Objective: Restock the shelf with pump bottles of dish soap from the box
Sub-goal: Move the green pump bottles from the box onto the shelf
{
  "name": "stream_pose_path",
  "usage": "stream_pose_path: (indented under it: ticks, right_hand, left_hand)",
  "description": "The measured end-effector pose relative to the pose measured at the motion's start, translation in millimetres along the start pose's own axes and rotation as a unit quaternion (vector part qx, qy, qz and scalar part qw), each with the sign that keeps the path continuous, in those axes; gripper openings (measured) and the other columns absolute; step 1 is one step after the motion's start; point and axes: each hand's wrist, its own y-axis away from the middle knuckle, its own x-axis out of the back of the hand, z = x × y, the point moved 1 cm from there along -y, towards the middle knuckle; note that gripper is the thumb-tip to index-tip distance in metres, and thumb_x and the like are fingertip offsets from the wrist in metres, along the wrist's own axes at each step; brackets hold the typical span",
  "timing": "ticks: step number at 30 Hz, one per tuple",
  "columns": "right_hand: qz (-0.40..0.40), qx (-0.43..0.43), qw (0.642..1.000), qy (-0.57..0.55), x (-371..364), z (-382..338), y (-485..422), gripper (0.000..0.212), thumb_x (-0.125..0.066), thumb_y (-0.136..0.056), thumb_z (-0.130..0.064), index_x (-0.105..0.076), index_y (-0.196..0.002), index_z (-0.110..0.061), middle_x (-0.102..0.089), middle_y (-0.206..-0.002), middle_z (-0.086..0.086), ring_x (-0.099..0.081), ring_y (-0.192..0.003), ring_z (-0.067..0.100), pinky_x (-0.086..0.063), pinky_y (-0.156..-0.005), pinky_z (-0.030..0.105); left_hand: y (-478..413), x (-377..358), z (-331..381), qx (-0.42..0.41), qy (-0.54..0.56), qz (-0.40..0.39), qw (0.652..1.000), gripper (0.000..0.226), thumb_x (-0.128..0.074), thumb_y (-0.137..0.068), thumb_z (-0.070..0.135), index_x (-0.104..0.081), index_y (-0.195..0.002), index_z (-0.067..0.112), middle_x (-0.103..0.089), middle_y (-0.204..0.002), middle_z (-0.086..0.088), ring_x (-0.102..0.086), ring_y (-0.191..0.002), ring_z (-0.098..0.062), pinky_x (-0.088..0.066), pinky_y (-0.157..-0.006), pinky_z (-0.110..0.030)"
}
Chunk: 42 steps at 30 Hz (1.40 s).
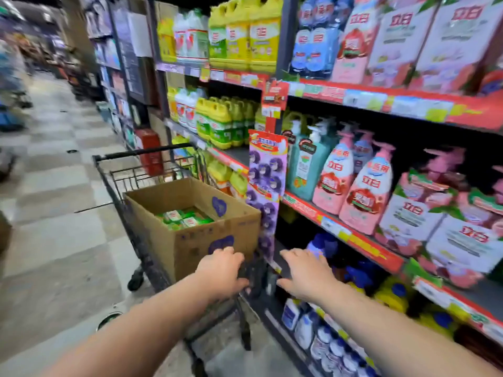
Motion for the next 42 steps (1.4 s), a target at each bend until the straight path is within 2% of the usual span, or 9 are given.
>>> stream_pose_path:
  ticks: [4,8,11,15,20,23,28,35,42]
  right_hand:
    - [-0.022,0.075,0.997,0.003,-4,-97,-25,0.07,-0.052,-0.087,-0.052,-0.027,-0.146,-0.024,-0.035,-0.149,0.002,-0.03,-0.137,0.027,-0.024,-0.111,0.05]
    - [-0.043,0.128,0.991,0.015,-4,-157,-46,0.07,-0.051,-0.088,-0.051,-0.024,-0.147,-0.024,-0.032,-0.151,0.003,-0.027,-0.139,0.028,-0.021,-0.112,0.053]
    - [-0.053,0.149,0.987,0.024,-5,-183,-66,0.07,-0.052,-0.088,-0.051,-0.025,-0.147,-0.025,-0.032,-0.15,0.003,-0.028,-0.138,0.03,-0.022,-0.111,0.053]
    - [-0.059,0.173,0.983,0.018,-6,-208,-108,0.068,-0.052,-0.087,-0.05,-0.026,-0.145,-0.026,-0.034,-0.15,0.003,-0.029,-0.138,0.029,-0.021,-0.112,0.054]
    - [-0.045,0.202,0.978,-0.002,-4,-254,-186,0.067,-0.054,-0.087,-0.05,-0.03,-0.144,-0.025,-0.035,-0.149,0.005,-0.031,-0.138,0.03,-0.022,-0.113,0.055]
    - [-0.056,0.209,0.976,-0.02,-3,-278,-235,0.066,-0.055,-0.086,-0.051,-0.032,-0.143,-0.025,-0.037,-0.148,0.004,-0.031,-0.139,0.03,-0.023,-0.113,0.055]
    - [-0.063,0.19,0.98,-0.013,-2,-272,-311,0.07,-0.055,-0.086,-0.051,-0.029,-0.145,-0.024,-0.034,-0.151,0.004,-0.03,-0.139,0.028,-0.024,-0.111,0.053]
    - [-0.114,0.104,0.988,-0.006,-12,-220,-378,0.071,-0.055,-0.087,-0.053,-0.028,-0.146,-0.023,-0.036,-0.149,0.005,-0.035,-0.136,0.028,-0.03,-0.11,0.048]
    - [-0.161,-0.014,0.986,-0.038,-32,-161,-408,0.065,-0.055,-0.086,-0.051,-0.036,-0.141,-0.021,-0.041,-0.144,0.006,-0.041,-0.132,0.029,-0.037,-0.107,0.044]
  left_hand:
    - [40,-2,-89,0.074,0.013,-0.003,0.997,0.056,-0.054,-0.082,0.054,-0.045,-0.126,0.02,-0.048,-0.124,-0.007,-0.048,-0.118,-0.03,-0.045,-0.095,-0.042]
    - [59,-6,-143,0.126,0.032,-0.008,0.992,0.059,-0.056,-0.081,0.052,-0.046,-0.129,0.02,-0.048,-0.128,-0.007,-0.047,-0.121,-0.028,-0.045,-0.096,-0.04]
    - [62,-12,-170,0.138,0.046,-0.004,0.989,0.056,-0.055,-0.081,0.052,-0.049,-0.125,0.019,-0.05,-0.124,-0.008,-0.048,-0.119,-0.028,-0.045,-0.096,-0.042]
    - [53,-14,-202,0.16,0.06,0.002,0.985,0.056,-0.055,-0.082,0.05,-0.047,-0.128,0.019,-0.049,-0.129,-0.006,-0.049,-0.12,-0.027,-0.045,-0.097,-0.04]
    - [26,-6,-258,0.195,0.056,0.007,0.979,0.048,-0.056,-0.083,0.05,-0.049,-0.12,0.02,-0.05,-0.124,-0.006,-0.052,-0.115,-0.027,-0.045,-0.09,-0.035]
    - [-5,5,-296,0.209,0.043,-0.009,0.977,0.052,-0.054,-0.084,0.05,-0.047,-0.126,0.02,-0.049,-0.128,-0.005,-0.049,-0.119,-0.027,-0.045,-0.092,-0.037]
    - [-76,21,-338,0.207,0.034,0.004,0.978,0.052,-0.053,-0.084,0.05,-0.048,-0.128,0.022,-0.051,-0.126,-0.005,-0.05,-0.117,-0.026,-0.046,-0.091,-0.036]
    - [-159,14,-354,0.156,0.032,-0.024,0.987,0.056,-0.054,-0.081,0.052,-0.048,-0.127,0.02,-0.052,-0.124,-0.006,-0.051,-0.116,-0.027,-0.046,-0.093,-0.039]
    - [-243,-13,-353,0.073,0.031,-0.096,0.992,0.059,-0.054,-0.083,0.054,-0.044,-0.132,0.022,-0.05,-0.127,-0.006,-0.049,-0.118,-0.028,-0.045,-0.092,-0.039]
